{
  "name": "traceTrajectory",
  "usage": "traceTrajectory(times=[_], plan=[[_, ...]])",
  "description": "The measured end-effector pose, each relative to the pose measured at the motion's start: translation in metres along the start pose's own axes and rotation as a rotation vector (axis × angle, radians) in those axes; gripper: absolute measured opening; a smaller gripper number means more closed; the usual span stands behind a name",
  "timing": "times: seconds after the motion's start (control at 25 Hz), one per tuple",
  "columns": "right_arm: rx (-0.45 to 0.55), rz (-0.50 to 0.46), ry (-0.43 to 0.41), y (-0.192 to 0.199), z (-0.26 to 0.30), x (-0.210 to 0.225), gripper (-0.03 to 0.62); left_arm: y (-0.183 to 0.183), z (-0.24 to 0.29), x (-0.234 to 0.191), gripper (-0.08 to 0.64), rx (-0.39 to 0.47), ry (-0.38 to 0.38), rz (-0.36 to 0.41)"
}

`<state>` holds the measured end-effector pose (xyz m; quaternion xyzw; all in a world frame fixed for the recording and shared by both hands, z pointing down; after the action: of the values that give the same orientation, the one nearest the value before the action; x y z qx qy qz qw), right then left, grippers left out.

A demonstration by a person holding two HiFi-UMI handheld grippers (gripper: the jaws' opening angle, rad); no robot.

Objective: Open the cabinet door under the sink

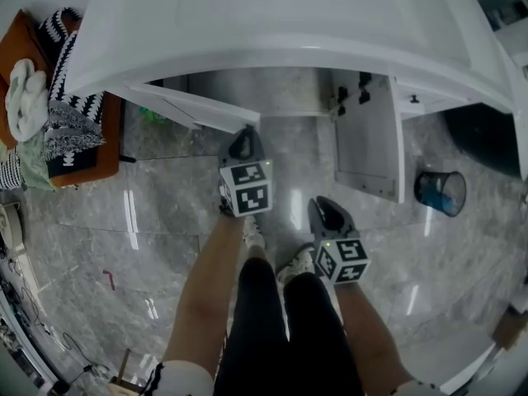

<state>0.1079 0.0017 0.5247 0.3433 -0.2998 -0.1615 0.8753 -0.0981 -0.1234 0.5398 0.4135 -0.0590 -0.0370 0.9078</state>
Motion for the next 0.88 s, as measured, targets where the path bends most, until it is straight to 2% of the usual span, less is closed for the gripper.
traceTrajectory(times=[0.88], plan=[[0.004, -0.024, -0.030, -0.002, 0.004, -0.004, 0.072, 0.033, -0.034, -0.024, 0.046, -0.013, -0.022, -0.056]])
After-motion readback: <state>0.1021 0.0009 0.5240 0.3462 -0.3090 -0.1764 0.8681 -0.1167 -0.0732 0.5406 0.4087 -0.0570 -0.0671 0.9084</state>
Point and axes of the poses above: the fingertips, and each gripper's own axes: z forward along the fingers, x to its right, y out of its underside, the point moved 6 cm from there along -z, backward along the fingers, and after that the axes turned 12 degrees about -y, right-handed, at the moved point
